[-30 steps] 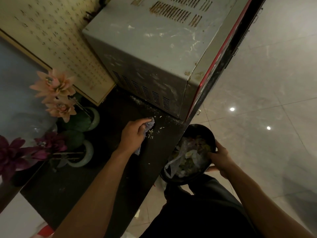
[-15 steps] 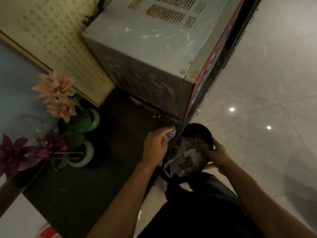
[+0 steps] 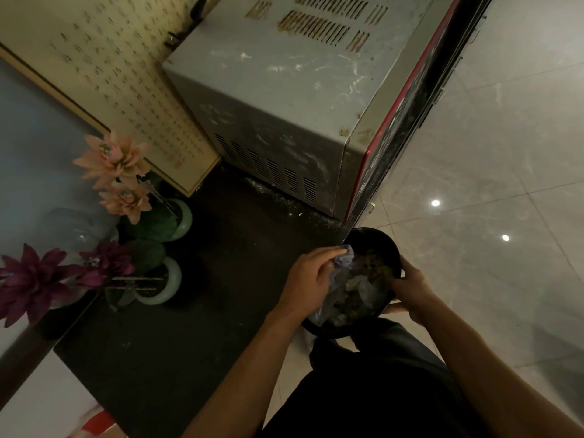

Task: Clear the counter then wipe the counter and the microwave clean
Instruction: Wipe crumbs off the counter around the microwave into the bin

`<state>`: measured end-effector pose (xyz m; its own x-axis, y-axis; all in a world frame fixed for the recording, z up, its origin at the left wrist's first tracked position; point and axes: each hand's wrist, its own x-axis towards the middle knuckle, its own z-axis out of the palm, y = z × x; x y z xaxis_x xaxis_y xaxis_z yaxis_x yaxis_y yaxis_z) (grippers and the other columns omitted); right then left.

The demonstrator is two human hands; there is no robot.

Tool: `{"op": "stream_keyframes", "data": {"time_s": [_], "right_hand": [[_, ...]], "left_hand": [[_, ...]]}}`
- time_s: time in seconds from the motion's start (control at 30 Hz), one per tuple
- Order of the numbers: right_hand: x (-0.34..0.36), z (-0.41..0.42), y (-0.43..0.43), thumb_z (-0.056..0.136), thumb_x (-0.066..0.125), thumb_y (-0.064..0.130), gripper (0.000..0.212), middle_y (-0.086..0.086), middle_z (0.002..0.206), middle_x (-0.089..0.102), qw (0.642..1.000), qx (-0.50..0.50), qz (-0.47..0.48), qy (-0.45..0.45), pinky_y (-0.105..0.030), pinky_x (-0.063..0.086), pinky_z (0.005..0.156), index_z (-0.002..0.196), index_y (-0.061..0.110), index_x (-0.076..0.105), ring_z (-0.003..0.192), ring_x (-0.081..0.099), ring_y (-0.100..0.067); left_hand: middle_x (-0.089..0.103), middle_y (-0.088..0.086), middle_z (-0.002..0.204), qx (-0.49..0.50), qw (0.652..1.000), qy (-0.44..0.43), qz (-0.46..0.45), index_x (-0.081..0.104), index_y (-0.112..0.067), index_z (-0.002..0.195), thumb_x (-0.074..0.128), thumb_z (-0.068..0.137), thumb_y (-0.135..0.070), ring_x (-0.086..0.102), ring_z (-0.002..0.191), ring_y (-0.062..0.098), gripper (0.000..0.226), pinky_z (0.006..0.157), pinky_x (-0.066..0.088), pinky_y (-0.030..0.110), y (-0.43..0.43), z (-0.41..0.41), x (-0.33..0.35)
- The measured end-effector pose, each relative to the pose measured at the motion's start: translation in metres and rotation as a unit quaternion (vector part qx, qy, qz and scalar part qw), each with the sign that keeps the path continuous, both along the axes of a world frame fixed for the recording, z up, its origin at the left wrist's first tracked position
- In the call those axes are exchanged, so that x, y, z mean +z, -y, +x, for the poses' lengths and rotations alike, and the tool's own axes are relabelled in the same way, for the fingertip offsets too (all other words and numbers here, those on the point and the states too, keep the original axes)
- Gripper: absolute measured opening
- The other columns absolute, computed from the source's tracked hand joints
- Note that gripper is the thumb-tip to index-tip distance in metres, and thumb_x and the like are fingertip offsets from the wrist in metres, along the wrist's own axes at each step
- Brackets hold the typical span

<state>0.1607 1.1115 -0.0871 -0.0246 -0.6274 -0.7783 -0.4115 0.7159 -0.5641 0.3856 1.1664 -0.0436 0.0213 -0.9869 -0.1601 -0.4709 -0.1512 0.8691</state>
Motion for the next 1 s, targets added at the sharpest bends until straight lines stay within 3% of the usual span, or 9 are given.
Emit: {"op": "stream_keyframes", "data": {"time_s": [0.17,0.33,0.4,0.57,0.83,1.0], "right_hand": [[-0.001,-0.002,-0.002,0.09,0.062,0.003,0.073,-0.019,0.117,0.062,1.0,-0.016,0.008,0.008,-0.055,0.061,0.061,0.149,0.039,0.037,0.083,0.072,-0.042],[-0.002,-0.002,-0.003,0.089,0.064,0.009,0.069,-0.016,0.116,0.063,1.0,-0.015,0.002,0.007,-0.055,0.062,0.067,0.148,0.037,0.039,0.091,0.071,-0.039],[-0.002,-0.003,-0.002,0.089,0.064,0.009,0.071,-0.016,0.116,0.063,1.0,-0.019,0.002,0.01,-0.055,0.062,0.067,0.148,0.038,0.038,0.092,0.07,-0.039],[0.0,-0.003,0.0,0.092,0.06,0.007,0.067,-0.017,0.114,0.064,1.0,-0.015,-0.001,0.009,-0.056,0.062,0.066,0.148,0.037,0.038,0.09,0.071,-0.04],[0.001,-0.003,0.005,0.093,0.059,0.003,0.068,-0.019,0.115,0.063,1.0,-0.002,0.003,0.007,-0.056,0.061,0.062,0.148,0.037,0.038,0.083,0.072,-0.04],[-0.001,0.0,0.006,0.093,0.06,0.008,0.067,-0.019,0.119,0.062,1.0,0.011,-0.002,-0.004,-0.055,0.062,0.063,0.147,0.04,0.038,0.086,0.072,-0.04]], "left_hand": [[0.06,-0.011,0.133,0.167,0.986,-0.015,0.022,0.062,-0.032,0.131,0.047,0.105,-0.01,0.054,0.117,-0.011,0.037,0.095,0.043,0.005,-0.002,0.049,0.016],[0.055,-0.004,0.143,0.328,0.944,0.022,0.028,0.058,-0.025,0.139,0.043,0.107,-0.013,0.048,0.126,0.005,0.038,0.104,0.04,0.026,0.001,0.112,0.019],[0.056,0.0,0.144,0.355,0.933,0.032,0.036,0.059,-0.022,0.14,0.041,0.108,-0.012,0.048,0.126,0.007,0.038,0.105,0.038,0.028,0.004,0.128,0.015],[0.058,0.003,0.142,0.328,0.94,0.069,0.071,0.06,-0.021,0.138,0.04,0.108,-0.012,0.052,0.132,0.019,0.038,0.104,0.038,0.028,0.011,0.129,0.006],[0.059,-0.004,0.141,0.168,0.976,0.115,0.074,0.064,-0.035,0.131,0.042,0.106,-0.018,0.052,0.13,0.015,0.038,0.108,0.046,0.038,-0.003,0.097,-0.014],[0.062,-0.008,0.137,0.119,0.988,0.08,0.056,0.066,-0.029,0.131,0.043,0.106,-0.013,0.055,0.123,0.006,0.038,0.102,0.044,0.021,0.003,0.046,-0.011]]}}
